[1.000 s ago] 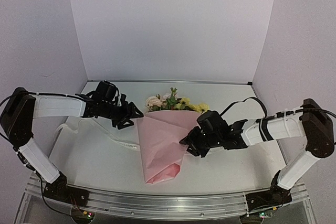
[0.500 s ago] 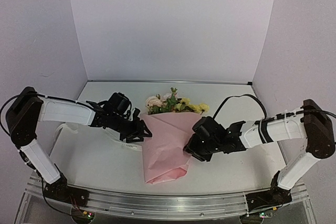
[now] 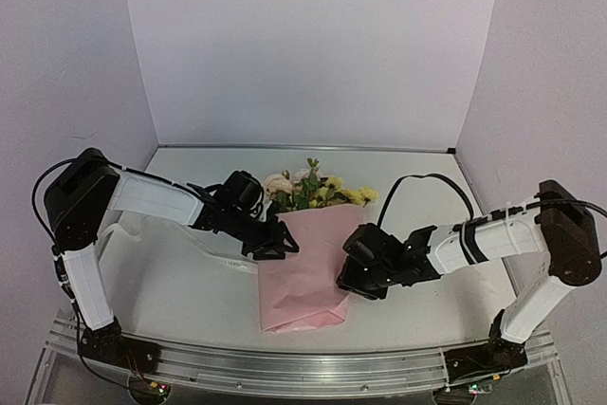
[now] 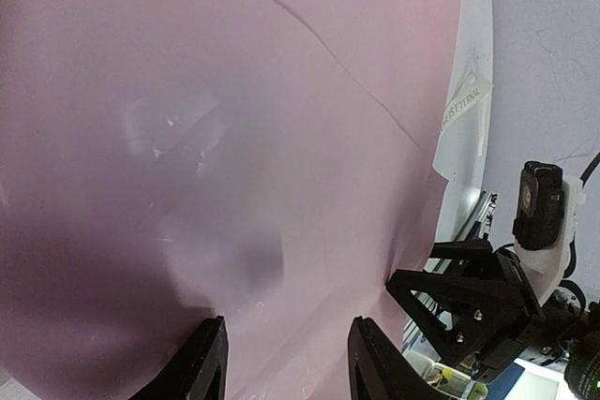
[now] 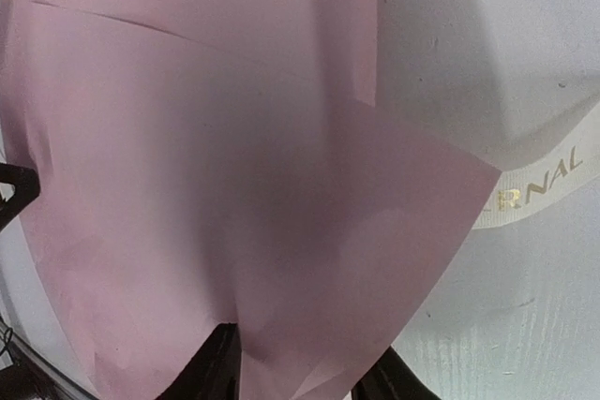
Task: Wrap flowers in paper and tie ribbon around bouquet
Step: Place the folded bouquet on the ribbon.
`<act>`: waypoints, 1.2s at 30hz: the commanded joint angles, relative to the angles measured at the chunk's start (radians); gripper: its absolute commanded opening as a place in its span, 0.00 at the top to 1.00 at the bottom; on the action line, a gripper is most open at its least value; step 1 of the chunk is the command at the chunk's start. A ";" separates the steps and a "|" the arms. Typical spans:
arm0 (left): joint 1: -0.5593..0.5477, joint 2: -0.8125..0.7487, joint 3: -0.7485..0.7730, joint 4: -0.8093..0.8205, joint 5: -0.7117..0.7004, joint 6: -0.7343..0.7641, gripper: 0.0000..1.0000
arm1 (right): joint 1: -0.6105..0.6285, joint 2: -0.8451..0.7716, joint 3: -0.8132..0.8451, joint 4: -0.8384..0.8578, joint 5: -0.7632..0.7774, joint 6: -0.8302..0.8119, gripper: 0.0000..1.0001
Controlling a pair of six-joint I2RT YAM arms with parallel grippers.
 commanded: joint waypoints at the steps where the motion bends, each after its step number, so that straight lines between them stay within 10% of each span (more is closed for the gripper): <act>1: 0.000 0.021 0.046 0.030 0.026 0.000 0.54 | 0.016 -0.039 -0.015 -0.038 0.044 -0.040 0.54; 18: -0.075 0.057 0.157 -0.022 0.092 0.056 0.52 | 0.069 0.009 -0.030 -0.032 0.046 -0.003 0.83; 28: 0.015 -0.208 -0.031 -0.023 -0.112 0.034 0.49 | 0.084 0.041 -0.028 0.009 0.030 0.033 0.84; 36: -0.044 -0.066 0.065 0.012 0.030 0.011 0.54 | 0.089 0.029 -0.041 0.058 0.037 0.057 0.80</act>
